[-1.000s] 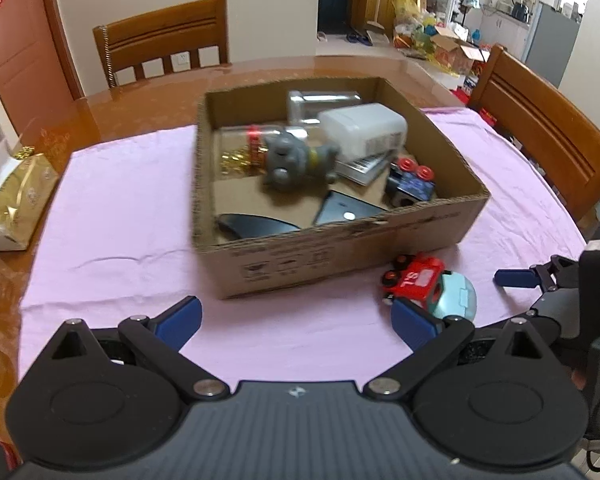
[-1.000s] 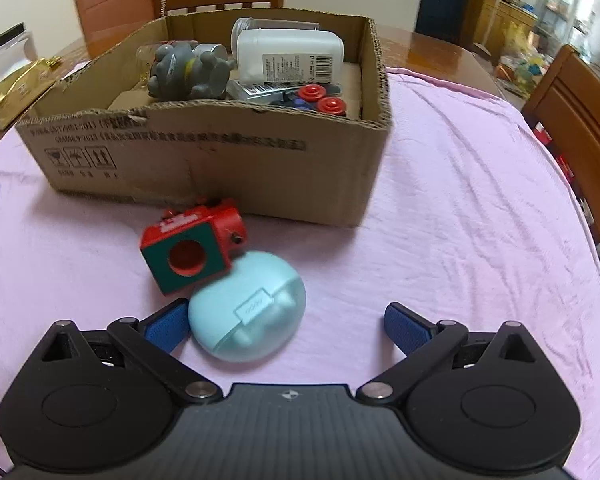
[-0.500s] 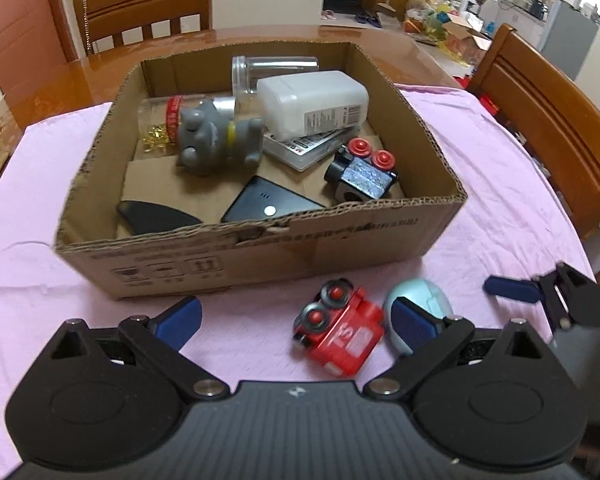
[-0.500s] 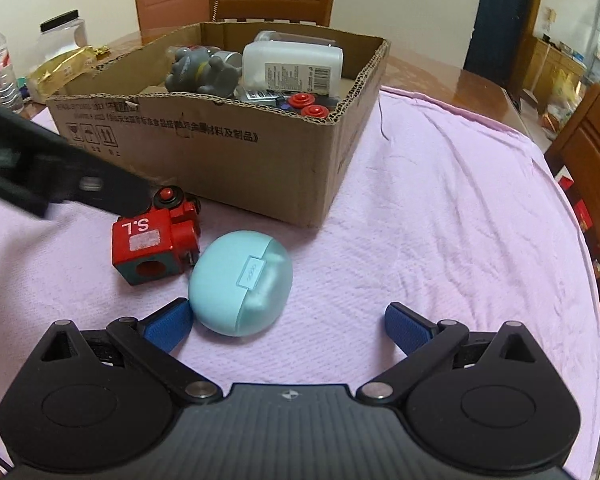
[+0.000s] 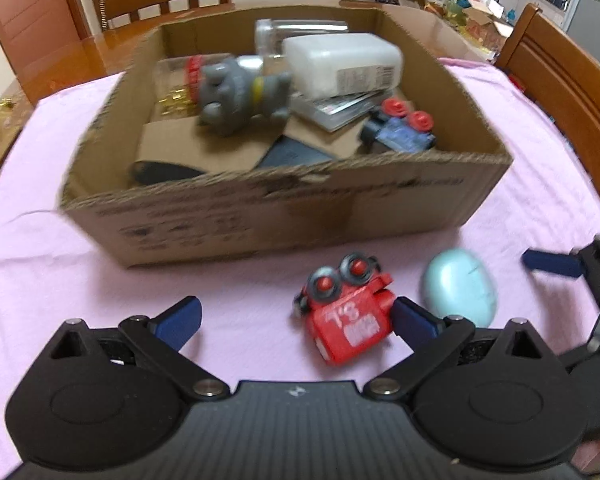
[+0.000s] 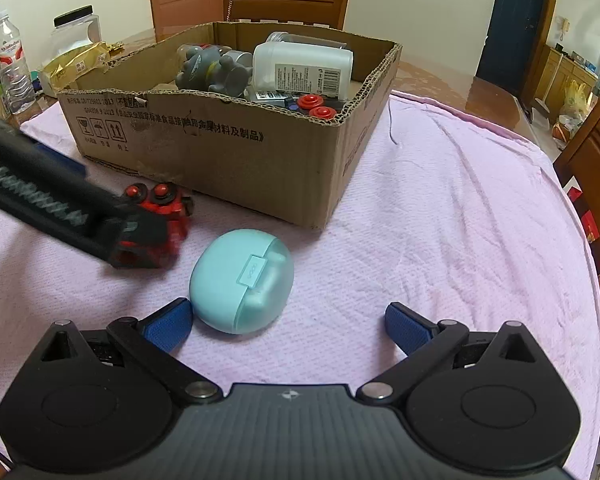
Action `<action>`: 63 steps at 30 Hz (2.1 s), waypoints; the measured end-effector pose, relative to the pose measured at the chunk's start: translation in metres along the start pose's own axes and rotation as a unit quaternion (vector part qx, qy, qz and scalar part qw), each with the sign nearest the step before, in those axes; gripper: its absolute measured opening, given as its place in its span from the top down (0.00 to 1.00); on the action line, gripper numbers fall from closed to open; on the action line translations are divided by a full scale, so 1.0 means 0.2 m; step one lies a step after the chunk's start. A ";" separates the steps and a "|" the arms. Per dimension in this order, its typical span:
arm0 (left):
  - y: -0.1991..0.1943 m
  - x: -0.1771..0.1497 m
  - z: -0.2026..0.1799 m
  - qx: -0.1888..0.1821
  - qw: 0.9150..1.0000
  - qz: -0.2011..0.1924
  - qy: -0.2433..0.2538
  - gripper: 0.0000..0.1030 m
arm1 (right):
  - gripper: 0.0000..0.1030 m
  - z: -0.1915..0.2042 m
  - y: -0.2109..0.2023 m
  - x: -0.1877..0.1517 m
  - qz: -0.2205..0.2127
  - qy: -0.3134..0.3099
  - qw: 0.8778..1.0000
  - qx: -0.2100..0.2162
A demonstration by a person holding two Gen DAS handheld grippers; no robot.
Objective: Organize rigid objects
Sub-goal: 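Grasp the red 'S.L' toy car with the left tool while the right tool grasps the light-blue case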
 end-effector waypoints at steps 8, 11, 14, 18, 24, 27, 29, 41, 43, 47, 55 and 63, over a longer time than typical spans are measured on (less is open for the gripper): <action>-0.04 -0.04 0.12 0.000 1.000 -0.016 0.010 0.03 | 0.00 0.00 0.00 0.00 -0.002 0.001 1.000 -0.002; -0.03 -0.04 0.06 -0.017 0.999 -0.032 0.040 0.09 | 0.00 0.00 0.00 0.00 0.002 0.004 1.000 -0.003; 0.00 -0.05 0.03 -0.031 0.998 -0.025 0.048 0.30 | 0.00 0.00 0.00 0.00 0.007 0.004 1.000 -0.002; 0.03 -0.05 0.01 -0.041 0.998 -0.026 0.045 0.37 | 0.00 0.00 0.00 0.00 0.007 0.004 1.000 -0.002; 0.04 -0.05 -0.03 -0.051 0.996 -0.032 0.062 0.53 | 0.00 0.01 -0.01 -0.01 0.006 0.005 1.000 -0.004; 0.04 -0.05 -0.03 -0.049 0.996 -0.033 0.064 0.53 | 0.00 0.01 -0.01 -0.01 0.007 0.007 1.000 -0.004; 0.03 -0.05 -0.01 -0.043 0.997 -0.034 0.060 0.53 | 0.00 0.01 -0.01 0.00 0.010 0.009 1.000 -0.005; -0.01 -0.05 0.24 -0.009 0.999 -0.033 0.023 0.53 | 0.11 0.18 0.00 0.10 0.005 -0.020 1.000 0.022; -0.01 -0.05 0.25 -0.011 0.999 -0.033 0.022 0.53 | 0.13 0.19 0.01 0.12 0.003 -0.015 1.000 0.019; 0.00 -0.05 0.25 -0.014 0.999 -0.035 0.022 0.53 | 0.25 0.18 0.02 0.16 -0.001 -0.010 1.000 0.014; 0.00 -0.04 0.25 -0.021 0.999 -0.034 0.029 0.52 | 0.35 0.15 0.02 0.17 -0.006 -0.018 1.000 0.015; 0.01 -0.02 0.25 -0.027 0.999 -0.028 0.034 0.52 | 0.35 0.10 0.02 0.17 -0.005 -0.095 0.993 0.075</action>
Point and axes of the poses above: each gripper's, at about its wrist camera, not at the fingertips, and y roughly the way its jaws point, z to its left, x to its top, the point moved 4 cm from there along y, roughly the way its jaws point, and after that the axes turned 15 degrees about -y, right-handed, at the moved point
